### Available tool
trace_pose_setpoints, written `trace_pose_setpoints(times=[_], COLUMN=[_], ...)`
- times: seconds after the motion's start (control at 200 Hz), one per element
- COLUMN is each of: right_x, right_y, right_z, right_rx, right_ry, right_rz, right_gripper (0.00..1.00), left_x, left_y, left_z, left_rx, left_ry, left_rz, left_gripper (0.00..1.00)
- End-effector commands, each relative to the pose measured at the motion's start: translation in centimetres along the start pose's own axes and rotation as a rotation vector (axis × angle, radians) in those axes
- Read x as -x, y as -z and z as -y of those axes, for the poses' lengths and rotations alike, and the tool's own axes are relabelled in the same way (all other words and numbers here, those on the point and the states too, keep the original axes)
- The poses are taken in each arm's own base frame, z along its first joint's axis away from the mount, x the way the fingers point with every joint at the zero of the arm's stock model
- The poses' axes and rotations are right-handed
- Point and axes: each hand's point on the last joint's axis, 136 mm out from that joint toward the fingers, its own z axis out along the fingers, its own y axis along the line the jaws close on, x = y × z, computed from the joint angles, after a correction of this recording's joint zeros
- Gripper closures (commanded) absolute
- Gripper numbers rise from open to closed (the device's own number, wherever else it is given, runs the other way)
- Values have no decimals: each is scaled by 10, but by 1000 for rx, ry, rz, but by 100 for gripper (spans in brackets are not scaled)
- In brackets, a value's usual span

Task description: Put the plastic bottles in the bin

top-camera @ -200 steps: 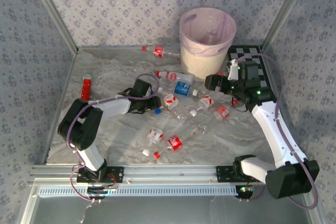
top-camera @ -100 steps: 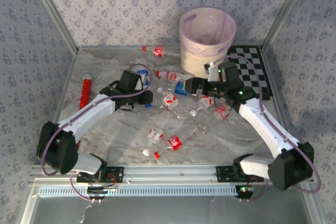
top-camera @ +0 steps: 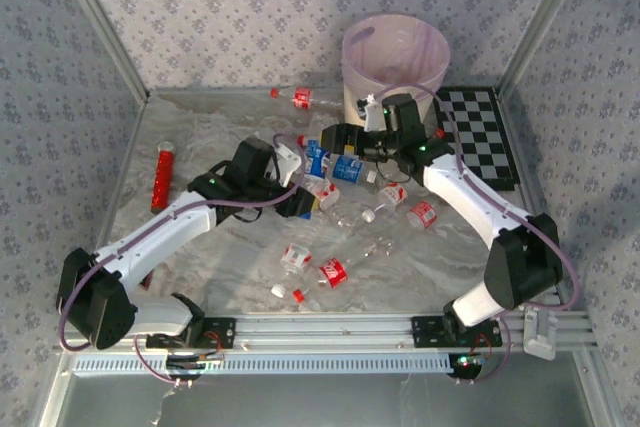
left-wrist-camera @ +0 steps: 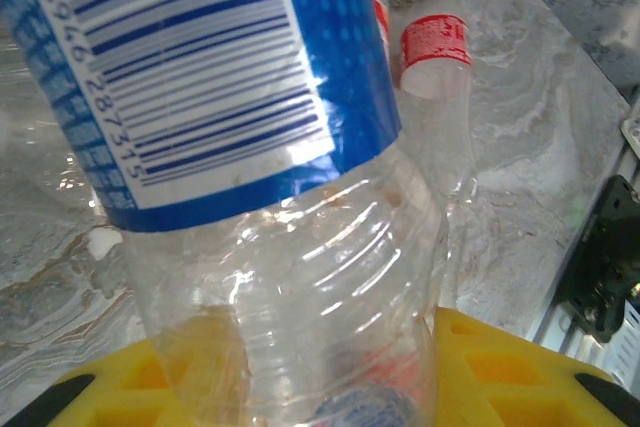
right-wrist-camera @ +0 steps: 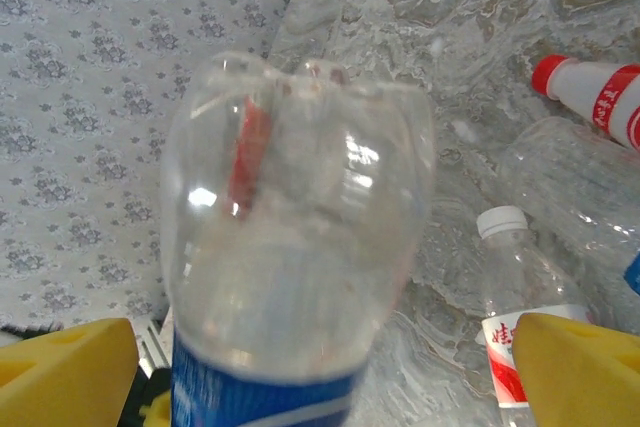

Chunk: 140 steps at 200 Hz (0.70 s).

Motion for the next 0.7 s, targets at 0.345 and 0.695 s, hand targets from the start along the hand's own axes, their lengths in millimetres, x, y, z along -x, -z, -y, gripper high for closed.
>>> trace_pose_setpoints(times=[0.345, 0.695], right_x=[37, 146], right_y=[20, 110], right_z=[-10, -74], right_rx=[19, -52], right_ry=[15, 300], right_rz=[64, 334], right_gripper=[43, 59], left_x=[5, 6], left_y=[5, 61], left_z=[20, 20], left_rx=[-71, 36], left_ry=[-102, -4], left_rz=[18, 198], left_gripper=[62, 1])
